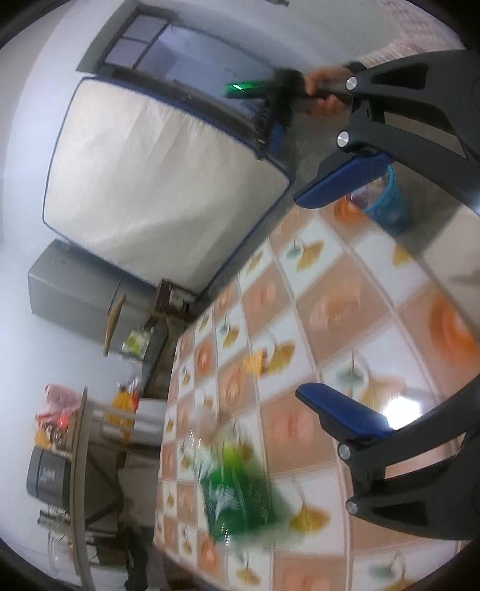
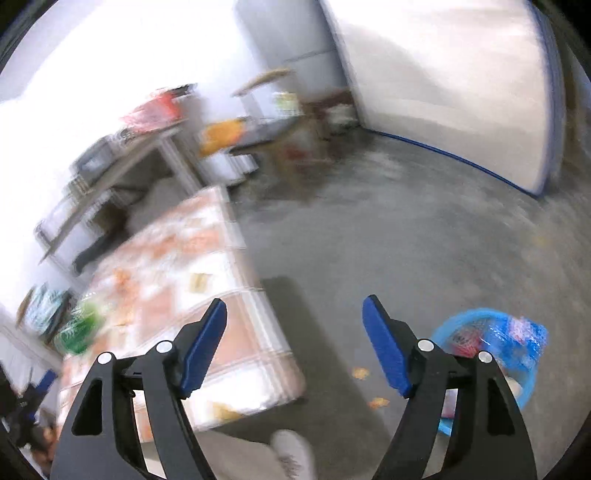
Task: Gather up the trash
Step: 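Move both tools back over the table toward the green bottle, then grasp the green bottle with the left tool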
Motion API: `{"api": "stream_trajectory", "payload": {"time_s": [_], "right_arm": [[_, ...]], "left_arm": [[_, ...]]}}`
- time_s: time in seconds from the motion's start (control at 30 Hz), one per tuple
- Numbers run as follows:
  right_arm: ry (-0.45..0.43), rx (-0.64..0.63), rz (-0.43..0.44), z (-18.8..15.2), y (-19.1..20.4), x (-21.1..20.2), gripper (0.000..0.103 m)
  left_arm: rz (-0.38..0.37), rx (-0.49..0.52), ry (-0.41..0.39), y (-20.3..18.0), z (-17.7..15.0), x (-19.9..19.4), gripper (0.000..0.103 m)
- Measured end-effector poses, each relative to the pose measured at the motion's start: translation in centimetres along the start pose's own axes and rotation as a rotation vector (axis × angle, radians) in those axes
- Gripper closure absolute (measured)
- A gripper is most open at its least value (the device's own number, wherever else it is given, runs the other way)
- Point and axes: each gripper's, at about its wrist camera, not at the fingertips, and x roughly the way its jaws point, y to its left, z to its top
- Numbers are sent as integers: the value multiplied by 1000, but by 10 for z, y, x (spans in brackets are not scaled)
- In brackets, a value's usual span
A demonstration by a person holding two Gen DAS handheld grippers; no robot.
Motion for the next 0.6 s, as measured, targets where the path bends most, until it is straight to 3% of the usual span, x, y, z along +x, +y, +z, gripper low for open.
{"api": "stream_trajectory", "payload": {"time_s": [0.13,0.27,0.43,0.6], "right_arm": [[97,-143,164,11,83,31,27],[187,-235,257,4,146,59,27],[264,-290,321,-13,188,87,26],[315,-286,345,-26,196,105,26]], "left_arm": [[81,63,14,18,13,-18,10],[160,183,43,27,28,-16,8],[233,328,147,48,50,19,8],[308,366,262,85,82,67,8]]}}
